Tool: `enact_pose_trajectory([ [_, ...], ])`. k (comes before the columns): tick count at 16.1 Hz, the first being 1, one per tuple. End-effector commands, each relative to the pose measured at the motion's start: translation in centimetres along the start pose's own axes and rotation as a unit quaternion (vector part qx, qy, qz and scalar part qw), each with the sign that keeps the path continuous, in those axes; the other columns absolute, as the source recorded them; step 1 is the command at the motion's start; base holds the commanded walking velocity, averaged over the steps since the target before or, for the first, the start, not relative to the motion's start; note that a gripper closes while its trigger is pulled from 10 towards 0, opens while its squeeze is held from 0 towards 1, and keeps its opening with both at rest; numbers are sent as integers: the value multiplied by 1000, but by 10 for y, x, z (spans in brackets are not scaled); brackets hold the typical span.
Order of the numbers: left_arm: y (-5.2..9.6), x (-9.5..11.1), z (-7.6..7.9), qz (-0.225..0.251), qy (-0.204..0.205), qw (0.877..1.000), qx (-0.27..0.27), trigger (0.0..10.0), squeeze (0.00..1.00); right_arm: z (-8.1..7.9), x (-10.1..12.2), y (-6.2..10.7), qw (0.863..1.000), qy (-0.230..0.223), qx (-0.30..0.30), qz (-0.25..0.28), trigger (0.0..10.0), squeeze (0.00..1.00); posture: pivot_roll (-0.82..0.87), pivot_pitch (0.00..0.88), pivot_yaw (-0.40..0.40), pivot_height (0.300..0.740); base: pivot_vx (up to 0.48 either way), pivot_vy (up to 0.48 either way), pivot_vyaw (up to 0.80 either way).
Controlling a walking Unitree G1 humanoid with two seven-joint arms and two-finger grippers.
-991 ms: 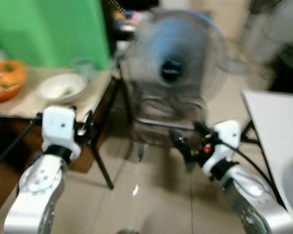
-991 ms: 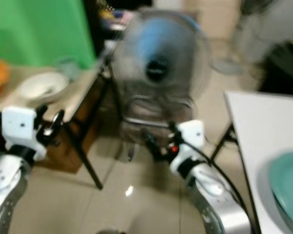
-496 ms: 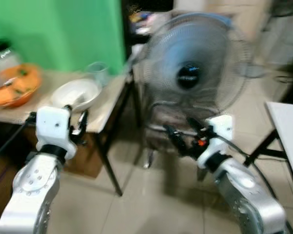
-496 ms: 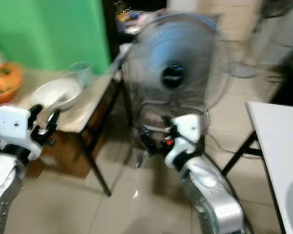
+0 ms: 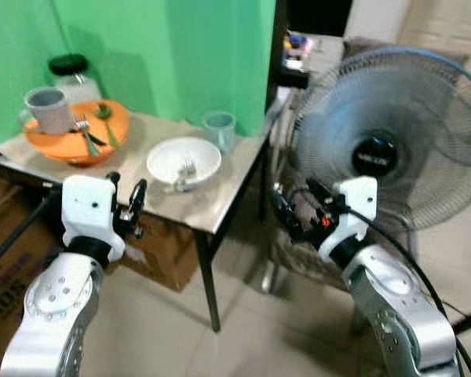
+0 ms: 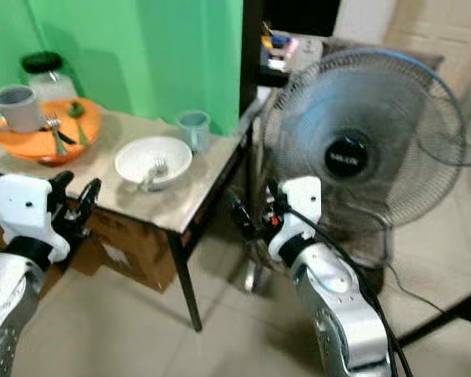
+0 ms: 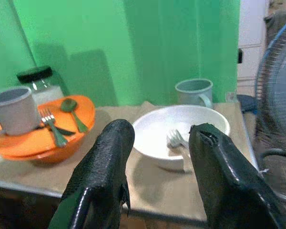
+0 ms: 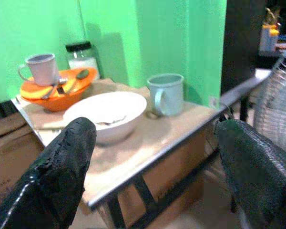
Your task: Setting the table
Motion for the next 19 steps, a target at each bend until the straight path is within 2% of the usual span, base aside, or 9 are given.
enact_pose_trajectory([
  [1,1,5,5,8,-3,1000,-8,10000,0,2,3,-3,1000,-13,8,8,10000,0,57,0,47,740,330,0,0],
  [4,1,4,5,4,-8,1000,-11,10000,0,-7,2,-11,999,-20,39,4,10000,0,64,0,52,740,328,0,0],
  [9,1,7,6,3,-16,1000,-18,10000,0,-5,7,-21,999,-17,42,14,10000,0,77,0,58,740,318,0,0],
  [12,-2,7,7,3,-15,1000,-24,10000,0,-2,5,-24,999,25,29,3,10000,0,73,0,63,740,309,0,267],
  [14,-5,8,11,4,-13,999,-36,10000,0,0,7,-25,999,26,23,7,10000,0,64,0,65,740,307,0,800],
  [19,-5,6,20,0,-6,998,-65,10000,0,4,11,-24,1000,15,20,5,10000,0,49,0,63,740,307,0,0],
])
Point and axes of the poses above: a point about 5 cm out from each wrist's last joint towards the gripper, its own y axis pointing back from the gripper into the wrist, its own x axis along the axis of the wrist's last joint, z = x × y, the point moved 5 cm from there along -y, pointing out of the wrist towards the gripper, and after that the axes turned 14 degrees about y, right-handed, at the moved point
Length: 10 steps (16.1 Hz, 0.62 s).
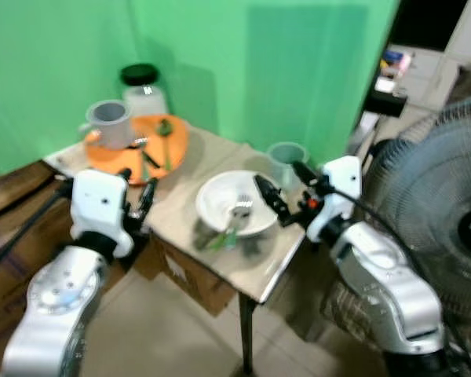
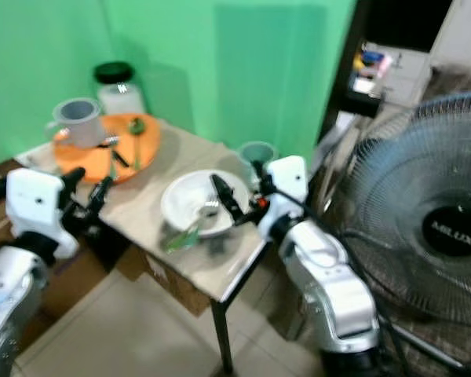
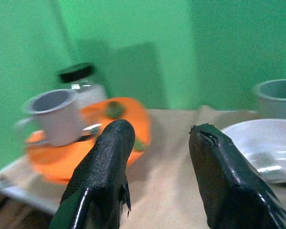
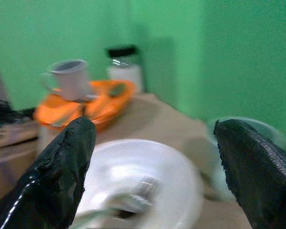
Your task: Setting the table
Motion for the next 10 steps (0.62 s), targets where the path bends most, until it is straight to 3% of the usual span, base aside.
enact_pose_trajectory([
  [1,0,6,1,9,-5,1000,-6,10000,0,0,3,-3,1000,-4,-1,0,10000,0,47,0,62,740,300,0,0],
  [2,0,5,1,9,-4,1000,-8,10000,0,1,1,-5,1000,-4,-4,-6,10000,0,47,0,62,740,304,0,0],
  [3,1,3,4,5,-2,1000,-19,10000,0,12,-4,-12,999,-8,-33,-30,10000,933,47,0,58,740,0,0,0],
  [4,1,1,6,0,2,1000,-29,10000,0,16,-5,-15,998,-11,-40,-36,10000,1000,47,0,58,740,0,0,0],
  [7,5,-8,21,-21,12,994,-109,10000,0,32,-6,-28,995,4,-68,-66,10000,1000,35,0,49,740,0,0,0],
  [10,22,-23,44,-76,40,972,-218,10000,0,41,-14,-35,988,30,-85,-122,10000,1000,-7,0,33,740,0,0,0],
])
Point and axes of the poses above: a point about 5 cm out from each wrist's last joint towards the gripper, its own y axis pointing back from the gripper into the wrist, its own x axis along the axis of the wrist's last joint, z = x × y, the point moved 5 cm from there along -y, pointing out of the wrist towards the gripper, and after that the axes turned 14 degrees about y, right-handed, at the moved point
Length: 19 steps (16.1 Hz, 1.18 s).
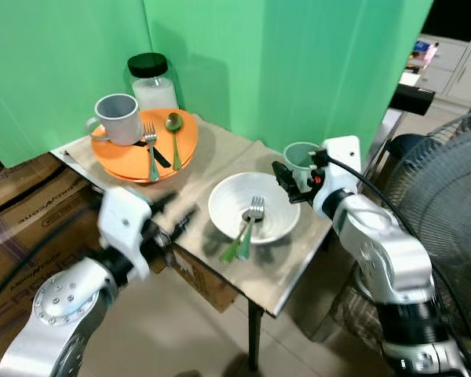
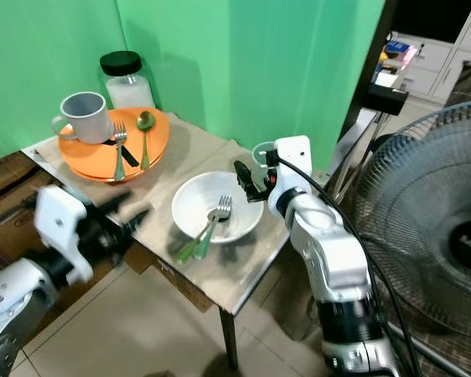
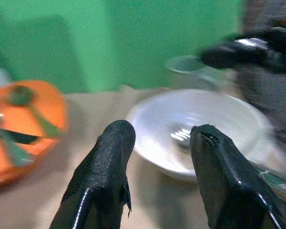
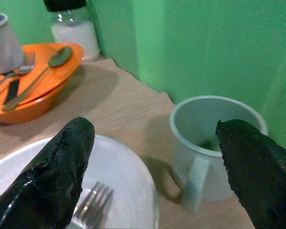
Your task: Setting the table
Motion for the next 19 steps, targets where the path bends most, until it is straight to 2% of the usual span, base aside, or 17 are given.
enact_pose_trajectory([
  [1,1,-4,8,-14,5,1000,-27,10000,0,2,-3,-3,1000,9,-5,-19,10000,1000,-7,0,33,740,0,0,0],
  [4,6,-14,12,-47,-11,997,-53,10000,0,6,-9,-15,999,-4,-15,-47,10000,1000,-21,0,27,740,0,0,0],
  [5,6,-15,12,-53,-18,997,-62,10000,0,8,-12,-23,998,-21,-19,-62,10000,1000,-21,0,27,740,0,0,0],
  [7,6,-14,13,-56,-22,996,-72,10000,0,13,-15,-33,995,-41,-26,-83,10000,1000,-11,0,20,740,0,0,0],
  [9,6,-13,14,-57,-25,995,-78,10000,0,16,-17,-39,994,-41,-33,-97,10000,1000,-7,0,18,740,0,0,0],
  [10,7,-12,14,-56,-26,995,-81,10000,0,16,-18,-43,993,-54,-32,-105,10000,0,-7,0,18,740,0,0,0],
  [12,7,-11,13,-54,-26,995,-81,10000,0,13,-17,-46,991,-78,-17,-107,10000,0,0,0,11,740,0,0,0],
  [15,7,-11,13,-53,-28,995,-79,10000,0,8,-21,-46,991,-63,0,-116,10000,0,-5,0,11,740,0,0,0],
  [19,4,-8,12,-45,-29,995,-79,10000,0,18,-29,-49,990,-49,-29,-132,10000,0,-6,0,12,740,0,0,0],
])
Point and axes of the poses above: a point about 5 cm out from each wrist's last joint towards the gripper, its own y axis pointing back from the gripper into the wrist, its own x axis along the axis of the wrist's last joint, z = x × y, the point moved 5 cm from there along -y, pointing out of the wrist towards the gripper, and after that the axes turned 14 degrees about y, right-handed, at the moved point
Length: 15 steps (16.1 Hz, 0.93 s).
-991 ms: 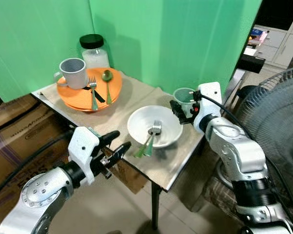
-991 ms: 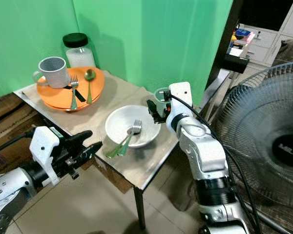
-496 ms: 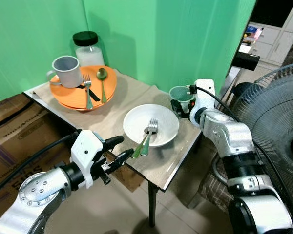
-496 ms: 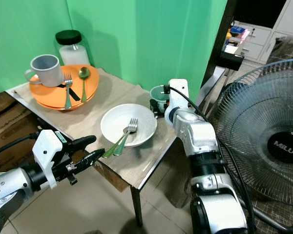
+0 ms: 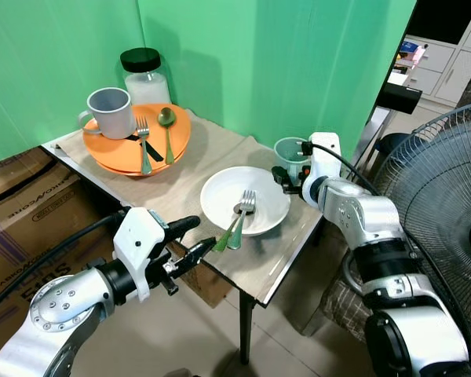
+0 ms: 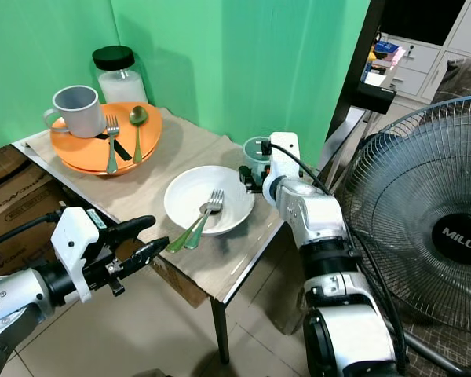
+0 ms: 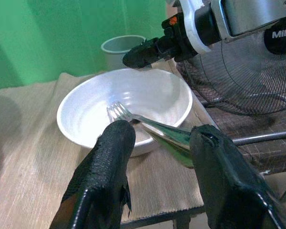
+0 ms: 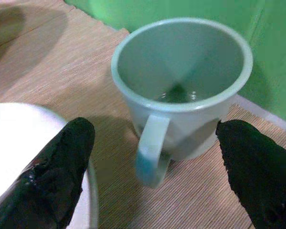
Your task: Setting the table
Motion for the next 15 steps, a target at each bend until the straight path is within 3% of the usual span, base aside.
enact_pose_trajectory([
  [1,-1,1,-3,3,-2,1000,3,10000,0,7,2,0,1000,8,-14,1,10000,0,-6,0,12,740,0,0,0],
  [5,-1,3,-4,8,-5,1000,7,10000,0,18,2,-3,999,19,-35,1,10000,0,-3,0,10,740,0,0,0],
  [10,-1,4,-5,9,-6,1000,9,10000,0,20,2,-5,998,42,-39,5,10000,0,-1,0,9,740,0,0,0],
  [11,-1,4,-5,9,-6,1000,9,10000,0,17,2,-6,998,49,-30,9,4627,0,-2,0,8,740,0,0,0],
  [12,-1,4,-5,10,-6,1000,8,10000,0,16,1,-6,998,50,-26,11,3686,0,-2,0,8,740,0,0,0],
  [13,-1,4,-5,10,-6,1000,8,10000,0,12,0,-6,998,54,-17,13,196,0,-3,0,10,740,0,0,0],
  [15,-1,4,-5,10,-6,1000,8,10000,0,12,-5,-8,997,70,-21,8,0,0,-2,0,9,740,0,0,0],
])
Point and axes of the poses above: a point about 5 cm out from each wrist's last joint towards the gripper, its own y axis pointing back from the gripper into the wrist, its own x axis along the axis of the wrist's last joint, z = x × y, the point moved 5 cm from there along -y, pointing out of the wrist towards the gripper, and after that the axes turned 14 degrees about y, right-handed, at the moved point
